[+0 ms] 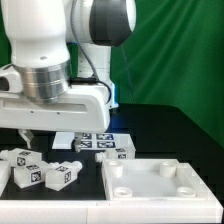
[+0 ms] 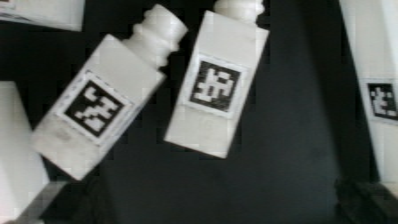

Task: Assemble one leg

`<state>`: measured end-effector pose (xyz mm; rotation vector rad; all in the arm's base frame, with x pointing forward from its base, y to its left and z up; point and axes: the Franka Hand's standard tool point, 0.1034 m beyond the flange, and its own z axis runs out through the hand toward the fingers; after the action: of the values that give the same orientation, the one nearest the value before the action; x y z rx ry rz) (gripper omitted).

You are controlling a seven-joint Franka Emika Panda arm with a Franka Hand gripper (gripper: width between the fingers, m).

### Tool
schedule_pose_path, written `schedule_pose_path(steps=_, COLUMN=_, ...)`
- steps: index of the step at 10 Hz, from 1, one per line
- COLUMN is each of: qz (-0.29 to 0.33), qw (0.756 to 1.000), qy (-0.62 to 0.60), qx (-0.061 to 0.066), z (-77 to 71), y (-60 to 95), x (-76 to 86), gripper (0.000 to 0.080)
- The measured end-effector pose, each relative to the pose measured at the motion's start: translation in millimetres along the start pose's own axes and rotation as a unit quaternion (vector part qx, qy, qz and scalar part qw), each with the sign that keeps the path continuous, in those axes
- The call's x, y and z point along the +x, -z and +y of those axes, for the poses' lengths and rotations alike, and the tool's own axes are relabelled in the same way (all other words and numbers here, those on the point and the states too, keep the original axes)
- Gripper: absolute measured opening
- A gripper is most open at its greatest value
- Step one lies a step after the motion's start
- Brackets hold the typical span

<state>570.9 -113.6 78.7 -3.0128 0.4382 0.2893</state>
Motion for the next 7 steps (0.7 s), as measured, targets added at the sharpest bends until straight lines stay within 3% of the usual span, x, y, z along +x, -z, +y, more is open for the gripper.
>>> schedule_pose_path(steps=1, qz=0.0, qw=1.0, qy=-0.001, qx=0.0, z=1.6, y=-0.2, x=-0.1, gripper=0.0649)
schedule_pose_path(steps=2, qz=-0.01, qw=1.0, qy=-0.011, qx=0.008, z=2.8, y=-0.6, x=-1.5, gripper=0.0649)
schedule_pose_path(steps=3, qz=-0.047, qw=0.997, qy=-0.052, qx=0.039, z=11.9, y=3.6, x=6.0, gripper=0.0649)
schedule_pose_path(steps=4, qz=-0.06, qw=0.994, qy=-0.075, qx=0.052, z=18.8, y=6.7, x=16.9, gripper=0.0649)
schedule_pose_path(steps=6, qz=-0.085, qw=0.99, qy=-0.092, qx=0.065, z=24.2, y=5.0, x=26.7, gripper=0.0649)
schedule_pose_path(steps=7, qz=-0.122, qw=0.986, qy=-0.092, qx=0.069, z=24.4, y=2.0, x=17.8, gripper=0.0649)
